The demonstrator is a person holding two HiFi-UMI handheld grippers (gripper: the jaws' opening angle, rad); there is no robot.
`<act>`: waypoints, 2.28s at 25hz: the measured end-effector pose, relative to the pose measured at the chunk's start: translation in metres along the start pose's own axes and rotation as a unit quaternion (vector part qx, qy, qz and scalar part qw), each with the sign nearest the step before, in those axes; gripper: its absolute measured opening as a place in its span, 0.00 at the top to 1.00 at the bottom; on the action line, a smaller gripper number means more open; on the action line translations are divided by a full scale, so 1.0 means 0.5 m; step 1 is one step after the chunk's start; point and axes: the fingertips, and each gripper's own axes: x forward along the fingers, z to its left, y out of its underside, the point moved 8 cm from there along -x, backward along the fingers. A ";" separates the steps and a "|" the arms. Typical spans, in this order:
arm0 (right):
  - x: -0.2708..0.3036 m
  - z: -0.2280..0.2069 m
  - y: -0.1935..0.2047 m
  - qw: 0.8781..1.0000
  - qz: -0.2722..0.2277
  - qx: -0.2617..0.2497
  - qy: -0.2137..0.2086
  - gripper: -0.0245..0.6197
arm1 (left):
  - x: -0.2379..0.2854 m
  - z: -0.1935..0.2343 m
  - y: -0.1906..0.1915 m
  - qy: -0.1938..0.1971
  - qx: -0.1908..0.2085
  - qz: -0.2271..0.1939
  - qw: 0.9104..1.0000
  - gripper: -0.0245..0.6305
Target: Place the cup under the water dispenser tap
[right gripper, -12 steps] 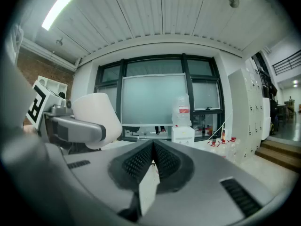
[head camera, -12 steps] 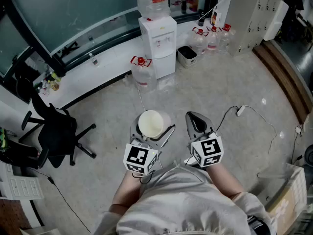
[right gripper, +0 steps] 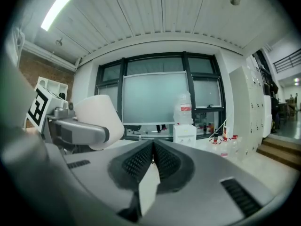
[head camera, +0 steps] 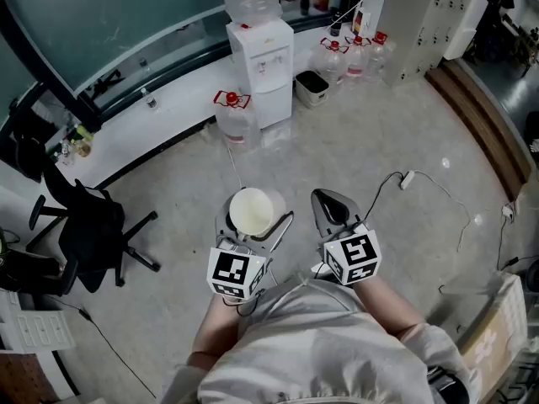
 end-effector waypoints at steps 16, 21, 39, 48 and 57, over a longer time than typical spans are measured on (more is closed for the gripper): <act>0.052 -0.100 0.033 0.999 0.021 0.033 -0.023 0.92 | 0.098 -0.009 0.020 -0.024 -0.018 0.017 0.999 0.27; 0.112 -0.195 0.020 0.998 0.010 0.038 -0.046 0.92 | 0.181 -0.006 0.009 -0.053 -0.008 0.018 0.998 0.27; 0.313 -0.624 -0.004 0.994 0.024 0.031 -0.106 0.92 | 0.608 -0.001 -0.009 -0.131 -0.026 0.028 0.991 0.27; 0.416 -0.727 0.034 0.991 0.068 0.055 -0.101 0.92 | 0.740 0.063 0.033 -0.130 -0.052 0.080 0.987 0.27; 0.574 -0.806 0.033 0.992 0.090 0.060 -0.064 0.92 | 0.913 0.213 0.061 -0.086 -0.063 0.088 0.990 0.27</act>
